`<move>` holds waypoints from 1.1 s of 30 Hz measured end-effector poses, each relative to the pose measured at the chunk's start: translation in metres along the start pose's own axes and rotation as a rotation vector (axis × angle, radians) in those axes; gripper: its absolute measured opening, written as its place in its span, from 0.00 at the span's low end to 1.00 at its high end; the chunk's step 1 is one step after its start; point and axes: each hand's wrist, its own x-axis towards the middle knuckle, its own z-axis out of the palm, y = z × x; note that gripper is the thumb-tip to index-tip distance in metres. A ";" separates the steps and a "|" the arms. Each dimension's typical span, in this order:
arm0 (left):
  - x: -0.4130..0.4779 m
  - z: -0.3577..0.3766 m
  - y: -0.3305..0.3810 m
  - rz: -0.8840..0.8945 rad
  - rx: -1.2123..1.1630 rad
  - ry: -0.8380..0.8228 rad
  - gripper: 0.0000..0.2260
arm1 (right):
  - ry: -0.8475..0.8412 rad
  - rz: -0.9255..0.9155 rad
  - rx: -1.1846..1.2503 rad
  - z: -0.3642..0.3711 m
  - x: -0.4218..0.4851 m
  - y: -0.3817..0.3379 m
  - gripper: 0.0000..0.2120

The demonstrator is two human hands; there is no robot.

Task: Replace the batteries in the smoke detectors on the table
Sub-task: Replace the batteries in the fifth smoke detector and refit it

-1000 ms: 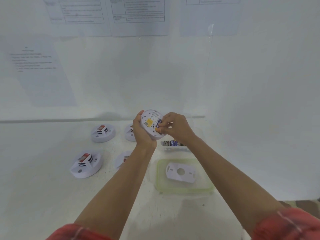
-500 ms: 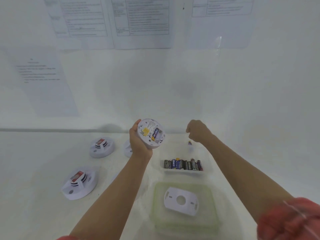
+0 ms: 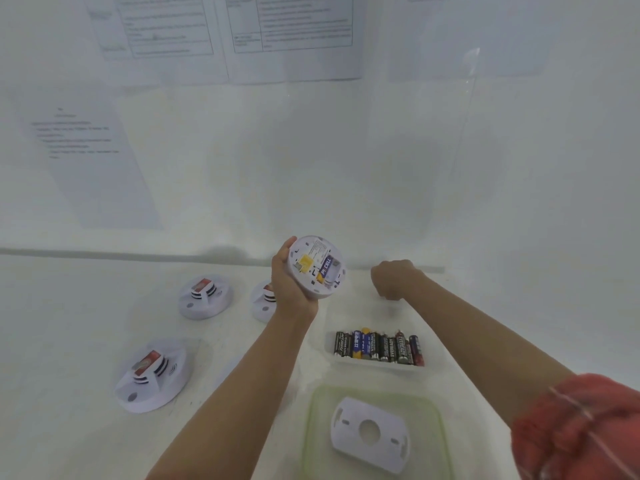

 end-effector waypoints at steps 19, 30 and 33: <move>-0.032 -0.016 0.006 -0.050 0.023 -0.077 0.19 | 0.597 -0.070 1.201 -0.025 -0.084 -0.058 0.17; -0.063 -0.037 0.022 -0.092 -0.028 -0.028 0.30 | 0.681 -0.022 1.055 -0.010 -0.117 -0.108 0.14; -0.063 -0.048 0.018 -0.122 0.006 0.029 0.35 | 0.656 -0.018 1.023 -0.008 -0.125 -0.116 0.15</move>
